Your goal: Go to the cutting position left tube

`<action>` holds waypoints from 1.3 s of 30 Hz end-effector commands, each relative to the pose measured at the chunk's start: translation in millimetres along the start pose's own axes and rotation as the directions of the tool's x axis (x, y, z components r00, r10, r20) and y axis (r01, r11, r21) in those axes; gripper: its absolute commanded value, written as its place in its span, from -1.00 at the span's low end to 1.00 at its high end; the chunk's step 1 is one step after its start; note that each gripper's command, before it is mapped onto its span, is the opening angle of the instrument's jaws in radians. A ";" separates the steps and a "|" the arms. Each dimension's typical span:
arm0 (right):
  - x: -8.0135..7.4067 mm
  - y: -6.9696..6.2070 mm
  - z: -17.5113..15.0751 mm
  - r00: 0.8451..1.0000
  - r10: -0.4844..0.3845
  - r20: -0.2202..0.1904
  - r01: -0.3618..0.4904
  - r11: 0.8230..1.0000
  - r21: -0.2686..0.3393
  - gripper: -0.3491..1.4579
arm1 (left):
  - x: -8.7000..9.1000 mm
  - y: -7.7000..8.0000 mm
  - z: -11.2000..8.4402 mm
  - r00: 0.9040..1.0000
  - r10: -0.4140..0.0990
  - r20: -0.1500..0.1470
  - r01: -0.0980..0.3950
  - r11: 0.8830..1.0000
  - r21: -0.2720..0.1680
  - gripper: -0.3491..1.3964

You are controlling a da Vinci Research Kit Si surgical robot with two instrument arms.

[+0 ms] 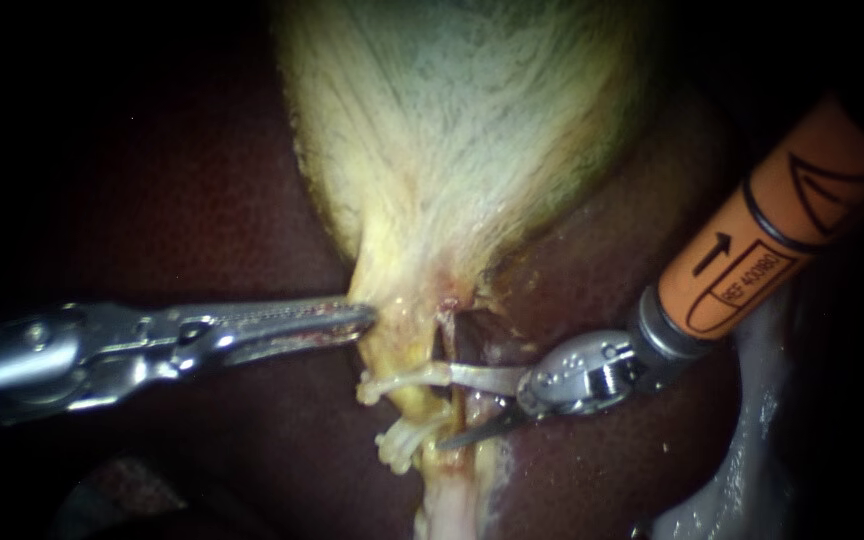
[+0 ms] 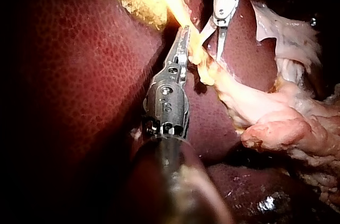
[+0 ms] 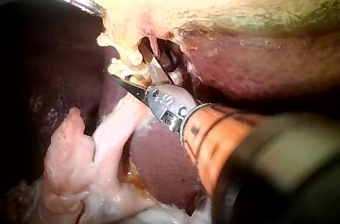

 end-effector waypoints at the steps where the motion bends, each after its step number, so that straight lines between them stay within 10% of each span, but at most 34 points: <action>1: 0.0 -0.1 0.4 1.000 -0.001 -0.004 0.001 1.000 0.009 0.80 | 0.0 0.0 0.1 1.000 0.000 -0.001 0.000 1.000 -0.001 -0.61; 21: 2.4 -0.6 4.4 0.985 0.050 -0.166 -0.021 0.985 0.173 0.75 | -0.1 0.7 0.9 1.000 -0.002 -0.001 0.002 1.000 0.002 -0.61; 39: 2.8 0.1 5.3 0.978 0.116 -0.173 -0.083 0.979 0.184 0.54 | -0.1 1.0 1.2 1.000 -0.003 -0.001 0.003 1.000 0.003 -0.61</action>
